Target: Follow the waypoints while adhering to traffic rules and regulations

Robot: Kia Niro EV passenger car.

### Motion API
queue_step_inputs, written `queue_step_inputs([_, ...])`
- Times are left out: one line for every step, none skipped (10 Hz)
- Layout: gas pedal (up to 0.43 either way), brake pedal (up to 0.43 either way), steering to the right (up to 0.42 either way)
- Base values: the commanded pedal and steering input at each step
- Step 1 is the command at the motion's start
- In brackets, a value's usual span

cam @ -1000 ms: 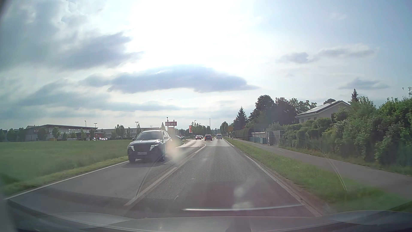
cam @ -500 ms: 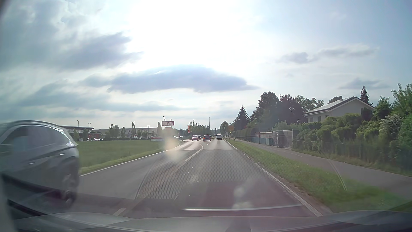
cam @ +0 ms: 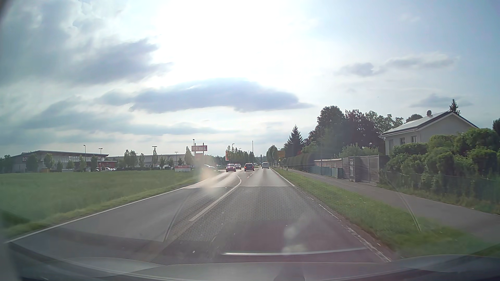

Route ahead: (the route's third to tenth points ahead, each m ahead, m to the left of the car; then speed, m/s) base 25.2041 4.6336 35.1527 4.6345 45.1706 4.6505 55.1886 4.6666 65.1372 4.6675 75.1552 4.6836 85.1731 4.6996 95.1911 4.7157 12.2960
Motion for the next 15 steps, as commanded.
queue_step_inputs([0.169, 0.0, 0.001])
queue_step_inputs([0.169, 0.0, 0.001])
queue_step_inputs([0.169, 0.0, 0.001])
queue_step_inputs([0.169, 0.0, 0.001])
queue_step_inputs([0.169, 0.0, 0.001])
queue_step_inputs([0.169, 0.0, 0.001])
queue_step_inputs([0.169, 0.0, 0.001])
queue_step_inputs([0.169, 0.0, 0.001])
queue_step_inputs([0.169, 0.0, 0.001])
queue_step_inputs([0.169, 0.0, 0.001])
queue_step_inputs([0.169, 0.0, 0.001])
queue_step_inputs([0.169, 0.0, 0.001])
queue_step_inputs([0.169, 0.0, 0.001])
queue_step_inputs([0.169, 0.0, 0.001])
queue_step_inputs([0.169, 0.0, 0.001])
